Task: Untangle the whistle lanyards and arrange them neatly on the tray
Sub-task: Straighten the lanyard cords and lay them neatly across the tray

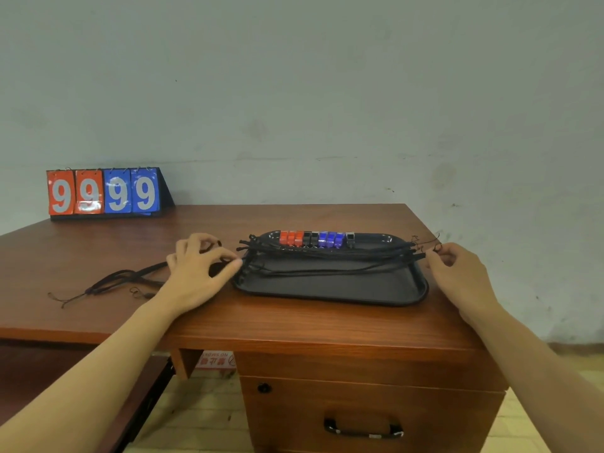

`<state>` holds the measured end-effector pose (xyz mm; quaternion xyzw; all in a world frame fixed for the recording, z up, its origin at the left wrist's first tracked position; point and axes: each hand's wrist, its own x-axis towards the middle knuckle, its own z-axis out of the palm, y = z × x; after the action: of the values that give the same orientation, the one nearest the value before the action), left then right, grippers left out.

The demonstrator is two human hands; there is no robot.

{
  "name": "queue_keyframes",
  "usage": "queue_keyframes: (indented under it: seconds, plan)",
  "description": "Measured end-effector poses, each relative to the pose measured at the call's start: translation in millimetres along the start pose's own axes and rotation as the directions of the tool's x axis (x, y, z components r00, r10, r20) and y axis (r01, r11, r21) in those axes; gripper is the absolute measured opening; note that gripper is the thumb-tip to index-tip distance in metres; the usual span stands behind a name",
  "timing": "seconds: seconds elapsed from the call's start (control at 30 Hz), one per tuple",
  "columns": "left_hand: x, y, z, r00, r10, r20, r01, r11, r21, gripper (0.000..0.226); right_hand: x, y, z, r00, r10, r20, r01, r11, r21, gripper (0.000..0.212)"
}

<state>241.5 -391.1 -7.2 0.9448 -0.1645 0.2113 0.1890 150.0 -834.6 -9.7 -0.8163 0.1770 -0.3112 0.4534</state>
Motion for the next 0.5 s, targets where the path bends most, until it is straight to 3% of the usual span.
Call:
queue_keyframes:
  seconds: [0.3,0.5]
  plan:
    - [6.9,-8.6,-1.3,0.999,-0.045,-0.030,0.042,0.993,-0.112,0.024,-5.1,-6.1,-2.5,0.999,-0.031,-0.015,0.031,1.000,0.002,0.014]
    - [8.9,-10.3,2.3,0.956,-0.201,-0.212,0.166,0.972,-0.168,0.026,-6.1,-5.7,-3.3,0.999,-0.028,-0.033,0.028,1.000,0.012,0.016]
